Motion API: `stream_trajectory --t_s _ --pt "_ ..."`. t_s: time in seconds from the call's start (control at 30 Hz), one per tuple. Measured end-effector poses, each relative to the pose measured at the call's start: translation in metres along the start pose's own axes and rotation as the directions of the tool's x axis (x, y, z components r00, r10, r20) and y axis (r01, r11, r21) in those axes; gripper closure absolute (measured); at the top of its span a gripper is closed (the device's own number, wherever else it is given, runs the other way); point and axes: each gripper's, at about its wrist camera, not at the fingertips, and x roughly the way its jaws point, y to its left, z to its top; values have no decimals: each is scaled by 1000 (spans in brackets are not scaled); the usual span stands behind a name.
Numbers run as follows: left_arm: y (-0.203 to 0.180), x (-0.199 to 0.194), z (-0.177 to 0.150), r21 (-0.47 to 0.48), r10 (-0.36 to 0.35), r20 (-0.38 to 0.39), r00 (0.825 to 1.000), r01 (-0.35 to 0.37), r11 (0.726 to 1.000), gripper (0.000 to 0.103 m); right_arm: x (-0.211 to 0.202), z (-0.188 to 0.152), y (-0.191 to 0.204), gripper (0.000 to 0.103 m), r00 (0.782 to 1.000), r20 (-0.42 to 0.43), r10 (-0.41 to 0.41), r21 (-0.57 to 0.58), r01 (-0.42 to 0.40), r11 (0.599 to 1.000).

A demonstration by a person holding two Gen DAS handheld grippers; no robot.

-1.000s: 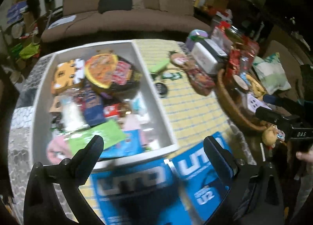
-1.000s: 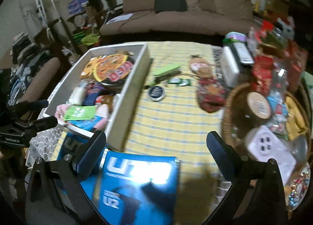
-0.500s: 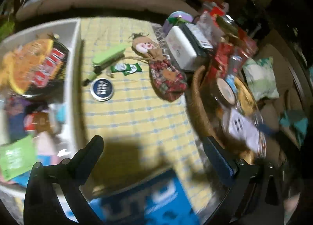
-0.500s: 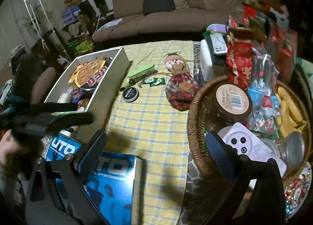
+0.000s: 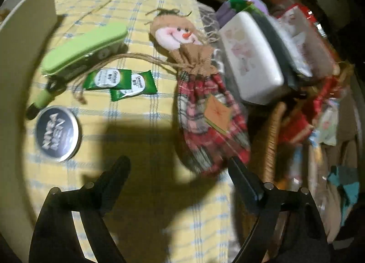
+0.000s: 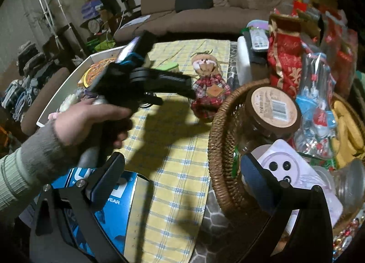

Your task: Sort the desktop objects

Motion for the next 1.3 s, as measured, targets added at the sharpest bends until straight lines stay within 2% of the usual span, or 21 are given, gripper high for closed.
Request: stream_trajectory --t_s 0.03,0.07,0.13,0.2,0.23,0.27,0.3,0.57,0.63,0.83,0.97,1.13,1.23,1.3 --pt "-3 5 2 15 17 0 1000 -17 1000 20 4 -1 -1 0 1000 -4 1 -1 -1 1000" --pt "-8 11 4 28 23 -1 1000 -23 999 26 7 -2 -2 0 1000 -7 1 -3 -2 1000" --pt "-12 18 5 13 11 -6 1000 -11 1000 39 13 -5 -4 0 1000 -15 -2 -7 2 1000" --pt "-16 26 5 -4 -4 -31 1000 4 1000 59 18 -7 -5 0 1000 -21 -5 -11 5 1000" --pt "-17 29 5 -11 -13 -38 999 12 1000 63 21 -9 -6 0 1000 -26 -6 -11 6 1000" --pt "-20 29 4 -9 -26 -35 999 25 1000 75 23 -10 -7 0 999 -31 -7 -9 6 1000" --pt "-22 29 4 -3 -38 -33 999 38 999 92 25 -10 -7 0 999 -34 -5 -8 5 1000" --pt "-41 -1 -5 100 -84 -23 996 86 991 99 25 -9 -1 1 999 -32 -6 -10 6 1000" --pt "-41 -24 -12 144 -91 -24 996 93 985 99 21 -8 2 1 1000 -25 -3 -11 3 1000" --pt "-7 -90 -29 153 -132 -27 991 135 979 99 16 3 9 2 998 5 66 36 -66 997" --pt "20 -115 -37 133 -147 -40 988 151 980 99 28 8 26 24 992 11 124 43 -125 991" --pt "32 -122 -54 102 -175 -58 983 181 978 99 76 10 61 37 990 -74 124 2 -124 992" --pt "35 -123 -62 97 -189 -65 980 194 976 99 106 9 73 49 983 -135 127 18 -126 992" --pt "34 -125 -65 97 -198 -65 978 204 974 99 114 7 71 78 977 -140 158 67 -150 986"
